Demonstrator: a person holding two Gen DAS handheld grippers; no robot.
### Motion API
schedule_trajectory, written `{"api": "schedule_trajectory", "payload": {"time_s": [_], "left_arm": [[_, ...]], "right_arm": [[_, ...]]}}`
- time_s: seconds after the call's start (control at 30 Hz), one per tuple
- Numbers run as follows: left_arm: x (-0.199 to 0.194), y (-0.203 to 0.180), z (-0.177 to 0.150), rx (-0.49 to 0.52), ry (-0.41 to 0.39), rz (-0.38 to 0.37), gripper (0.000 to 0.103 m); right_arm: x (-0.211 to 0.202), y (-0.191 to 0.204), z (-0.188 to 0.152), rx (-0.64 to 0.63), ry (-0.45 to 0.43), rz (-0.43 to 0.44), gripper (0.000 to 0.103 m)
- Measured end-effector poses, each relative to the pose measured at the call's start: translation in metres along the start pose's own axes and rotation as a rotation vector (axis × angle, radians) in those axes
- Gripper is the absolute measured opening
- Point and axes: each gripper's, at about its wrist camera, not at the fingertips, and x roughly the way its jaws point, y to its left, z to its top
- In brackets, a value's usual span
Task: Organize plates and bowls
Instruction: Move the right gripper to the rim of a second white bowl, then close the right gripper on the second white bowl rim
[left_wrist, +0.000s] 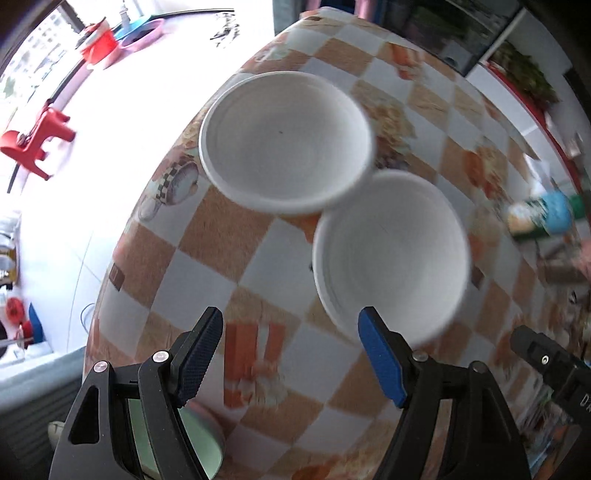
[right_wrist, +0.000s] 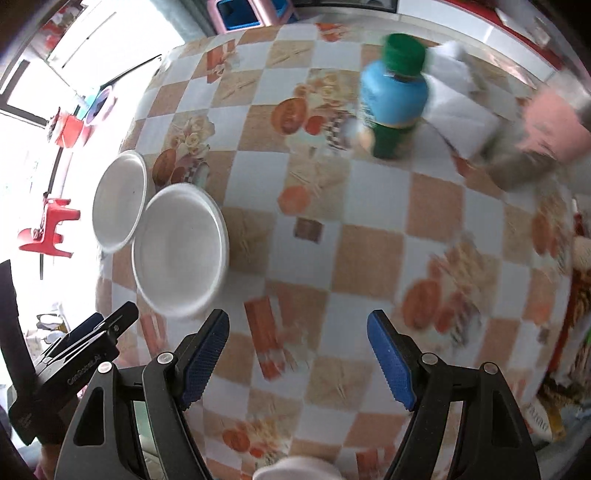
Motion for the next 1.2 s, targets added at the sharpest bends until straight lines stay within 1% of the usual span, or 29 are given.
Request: {"api": "schedule_trajectory", "payload": {"time_s": [0.17,0.27,0.5,0.6,0.63,0.67,0.7,0.73,0.77,0.8,0.83,0.87,0.9,0.97,1.07,1.2], "left_arm": [[0.026,0.002,0.016,-0.049,0.018,0.029,0.079],[0.038,0.001,0.022,-0.07,0.029,0.026,0.079],[0.058,-0.008,0.032,-0.064,0.041,0.022,0.078],[0.063,-0.01,0.033,-0.075,0.05,0.006,0.069],[0.065,-0.011,0.034,-0.081,0.054,-0.002,0.062],[0.066,-0.013,0.034,-0.082,0.056,-0.019,0.057],[0.066,-0.013,0.034,-0.081,0.053,-0.031,0.054],[0.065,-0.017,0.035,-0.068,0.047,-0.048,0.047],[0.064,-0.021,0.035,-0.05,0.043,-0.057,0.037],[0.063,-0.024,0.035,-0.03,0.037,-0.062,0.033],[0.062,-0.028,0.034,-0.013,0.034,-0.061,0.026],[0.061,-0.032,0.033,0.007,0.033,-0.057,0.023],[0.061,-0.037,0.031,0.03,0.03,-0.044,0.023],[0.06,-0.043,0.027,0.051,0.026,-0.043,0.022],[0.061,-0.052,0.018,0.09,0.04,-0.05,0.022],[0.06,-0.066,-0.008,0.175,0.046,-0.041,0.022]], "right_arm": [[0.03,0.015,0.022,-0.004,0.021,0.027,0.078],[0.046,0.023,0.032,-0.006,0.029,0.026,0.078],[0.072,0.036,0.045,-0.007,0.043,0.018,0.078],[0.08,0.042,0.048,-0.015,0.045,0.013,0.078],[0.083,0.043,0.049,-0.014,0.046,0.012,0.076],[0.085,0.044,0.048,-0.012,0.047,0.012,0.07],[0.087,0.044,0.047,-0.007,0.053,0.025,0.058],[0.09,0.044,0.046,0.005,0.068,0.041,0.048],[0.089,0.045,0.046,0.003,0.058,0.034,0.046],[0.09,0.047,0.045,-0.006,0.063,0.047,0.035],[0.092,0.048,0.043,-0.01,0.074,0.062,0.023],[0.094,0.049,0.041,-0.017,0.085,0.072,0.021],[0.094,0.05,0.038,-0.028,0.088,0.065,0.02],[0.095,0.051,0.03,-0.047,0.093,0.069,0.015],[0.096,0.048,0.017,-0.074,0.12,0.065,0.015],[0.097,0.035,-0.009,-0.081,0.161,0.069,0.015]]}}
